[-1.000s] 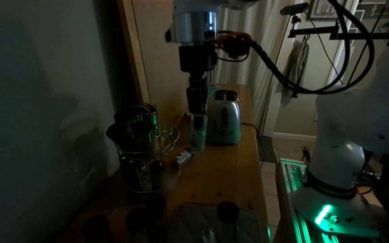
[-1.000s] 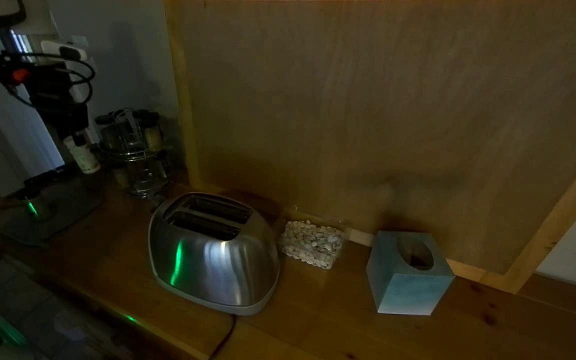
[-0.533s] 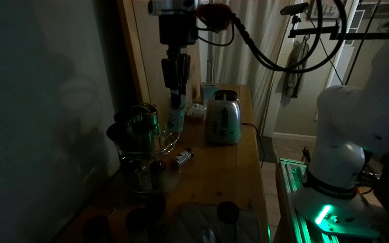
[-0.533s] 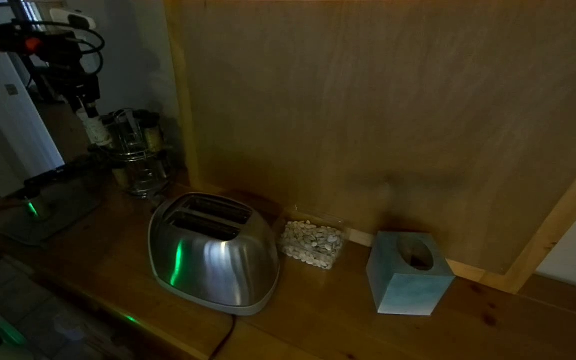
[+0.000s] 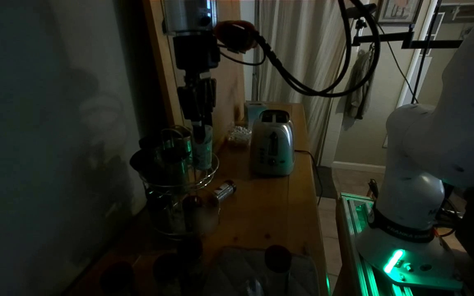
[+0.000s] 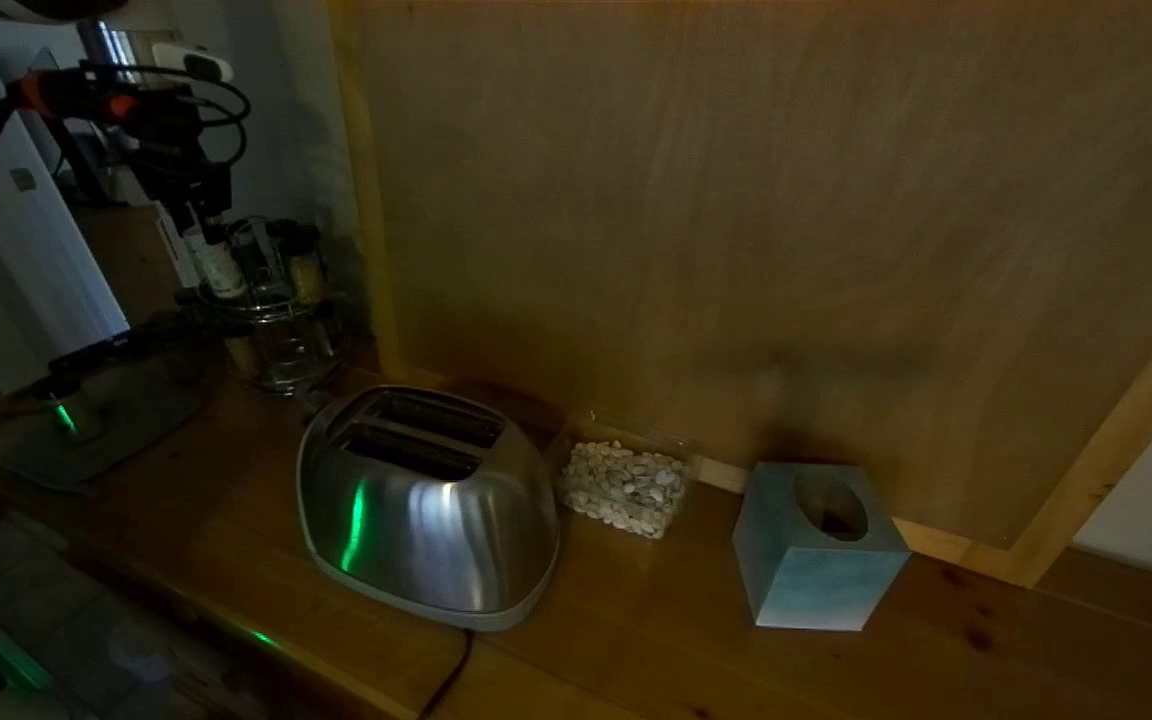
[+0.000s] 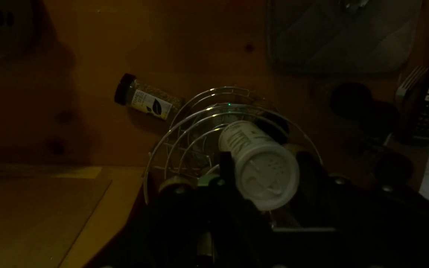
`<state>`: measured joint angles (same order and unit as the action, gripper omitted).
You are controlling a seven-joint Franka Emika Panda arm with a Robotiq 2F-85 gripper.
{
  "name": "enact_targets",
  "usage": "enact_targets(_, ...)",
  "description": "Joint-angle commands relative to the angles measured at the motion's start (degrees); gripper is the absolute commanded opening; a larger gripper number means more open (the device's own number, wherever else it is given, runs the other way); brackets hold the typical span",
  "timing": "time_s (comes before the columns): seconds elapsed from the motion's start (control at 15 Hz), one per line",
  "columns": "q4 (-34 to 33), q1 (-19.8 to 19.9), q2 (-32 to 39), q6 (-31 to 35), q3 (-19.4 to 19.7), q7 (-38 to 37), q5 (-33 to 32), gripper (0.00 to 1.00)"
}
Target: Twist around the spice rack then put the bottle on the rack
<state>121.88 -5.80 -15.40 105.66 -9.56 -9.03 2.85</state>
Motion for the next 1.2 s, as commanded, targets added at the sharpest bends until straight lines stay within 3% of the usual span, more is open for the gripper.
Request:
enact_targets(0.0,-2.19,-0.07,2.22,0.03,0.08,-0.48,-1.80,0.20)
enact_targets(0.87,-3.06,-0.18,3.00,-4.94,0.15,-1.47,-1.32,0.20)
enact_targets(1.13,-2.76,-0.16,3.30,-3.74,0.15,-1.99,-1.50,0.20)
